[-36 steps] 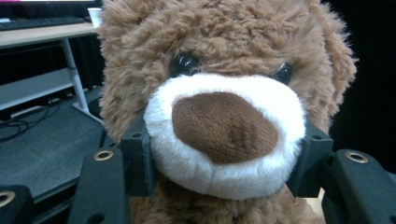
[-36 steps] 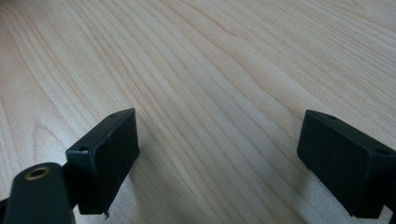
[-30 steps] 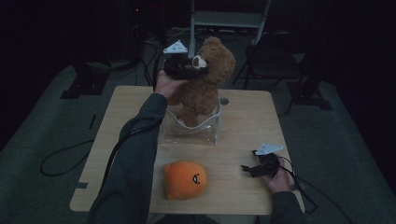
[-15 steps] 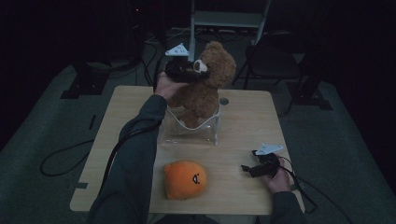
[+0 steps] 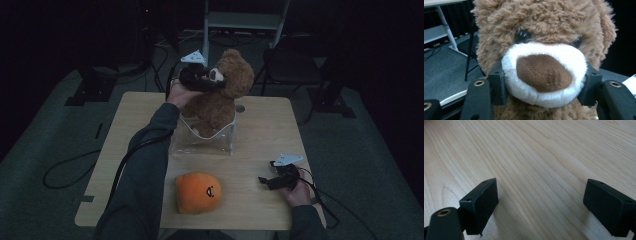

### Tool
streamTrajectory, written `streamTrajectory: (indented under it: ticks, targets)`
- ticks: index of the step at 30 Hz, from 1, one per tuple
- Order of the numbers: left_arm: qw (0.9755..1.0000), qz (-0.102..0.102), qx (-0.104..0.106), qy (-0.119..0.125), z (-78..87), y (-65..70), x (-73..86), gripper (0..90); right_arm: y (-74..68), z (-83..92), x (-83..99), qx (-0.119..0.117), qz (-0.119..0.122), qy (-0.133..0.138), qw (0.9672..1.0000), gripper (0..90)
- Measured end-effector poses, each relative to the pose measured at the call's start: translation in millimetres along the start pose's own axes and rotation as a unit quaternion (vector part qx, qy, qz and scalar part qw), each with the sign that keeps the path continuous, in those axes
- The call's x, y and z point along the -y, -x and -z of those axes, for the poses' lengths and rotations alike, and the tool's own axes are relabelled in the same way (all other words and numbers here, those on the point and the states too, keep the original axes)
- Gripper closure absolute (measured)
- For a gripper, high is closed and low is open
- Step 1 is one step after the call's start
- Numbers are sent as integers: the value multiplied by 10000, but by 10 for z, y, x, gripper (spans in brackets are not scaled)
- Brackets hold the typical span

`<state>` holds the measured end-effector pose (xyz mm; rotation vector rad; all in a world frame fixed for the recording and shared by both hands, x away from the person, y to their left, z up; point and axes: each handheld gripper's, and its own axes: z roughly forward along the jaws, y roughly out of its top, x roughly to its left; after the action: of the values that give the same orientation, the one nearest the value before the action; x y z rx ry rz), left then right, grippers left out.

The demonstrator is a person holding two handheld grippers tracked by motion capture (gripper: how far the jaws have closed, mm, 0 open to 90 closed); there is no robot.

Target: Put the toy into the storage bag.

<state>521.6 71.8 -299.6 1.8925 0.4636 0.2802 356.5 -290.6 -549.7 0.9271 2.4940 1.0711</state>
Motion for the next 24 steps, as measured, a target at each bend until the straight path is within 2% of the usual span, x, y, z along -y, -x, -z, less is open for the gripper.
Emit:
streamTrajectory:
  ticks: [24]
  targets:
    - [9997, -16, 97, -242, -24, -8, 91, 393, 0, 0, 0, 3, 3, 1, 10000, 119]
